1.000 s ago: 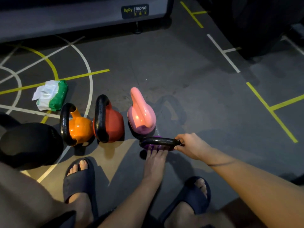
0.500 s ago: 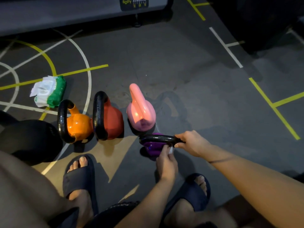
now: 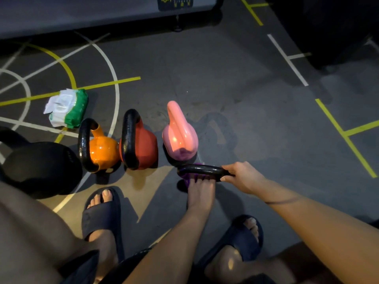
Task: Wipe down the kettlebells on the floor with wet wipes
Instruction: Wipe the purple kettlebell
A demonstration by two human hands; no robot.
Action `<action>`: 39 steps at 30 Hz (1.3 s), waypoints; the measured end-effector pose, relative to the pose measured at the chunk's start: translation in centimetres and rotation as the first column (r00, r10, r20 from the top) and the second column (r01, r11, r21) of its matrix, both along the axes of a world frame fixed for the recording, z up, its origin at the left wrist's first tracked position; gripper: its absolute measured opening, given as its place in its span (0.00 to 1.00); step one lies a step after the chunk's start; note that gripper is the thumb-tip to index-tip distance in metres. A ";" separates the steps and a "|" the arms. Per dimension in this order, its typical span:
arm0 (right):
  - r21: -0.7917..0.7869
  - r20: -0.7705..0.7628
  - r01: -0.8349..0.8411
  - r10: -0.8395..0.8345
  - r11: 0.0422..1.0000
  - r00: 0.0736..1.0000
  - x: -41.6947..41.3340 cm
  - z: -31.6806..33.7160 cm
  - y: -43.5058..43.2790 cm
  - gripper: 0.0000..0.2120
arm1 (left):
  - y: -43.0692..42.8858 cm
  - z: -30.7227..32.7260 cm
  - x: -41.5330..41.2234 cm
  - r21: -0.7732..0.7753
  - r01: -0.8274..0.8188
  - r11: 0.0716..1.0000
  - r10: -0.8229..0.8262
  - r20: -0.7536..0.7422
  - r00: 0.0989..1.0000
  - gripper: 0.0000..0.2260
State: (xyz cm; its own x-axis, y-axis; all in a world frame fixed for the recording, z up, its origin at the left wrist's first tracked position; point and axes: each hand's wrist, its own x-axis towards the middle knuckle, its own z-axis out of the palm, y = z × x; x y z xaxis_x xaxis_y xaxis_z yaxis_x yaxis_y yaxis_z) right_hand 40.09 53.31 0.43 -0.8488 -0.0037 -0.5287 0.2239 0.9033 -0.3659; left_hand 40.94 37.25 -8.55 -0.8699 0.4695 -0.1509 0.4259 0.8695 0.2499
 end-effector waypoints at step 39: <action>-0.014 0.103 -0.013 0.014 1.000 0.995 -1.1 0.5 0.0 0.13 | 1.4 4.0 1.1 0.268 -0.963 -0.009 -0.003 0.963 0.268 0.06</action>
State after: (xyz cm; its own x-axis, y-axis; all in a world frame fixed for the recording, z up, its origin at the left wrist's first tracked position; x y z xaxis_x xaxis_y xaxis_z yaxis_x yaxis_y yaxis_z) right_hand 38.96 53.34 0.89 -0.7893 -0.0223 -0.6136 0.2493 0.9016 -0.3535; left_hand 42.02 38.69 -4.58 -0.6866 0.1491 -0.7116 -0.7217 -0.2587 0.6421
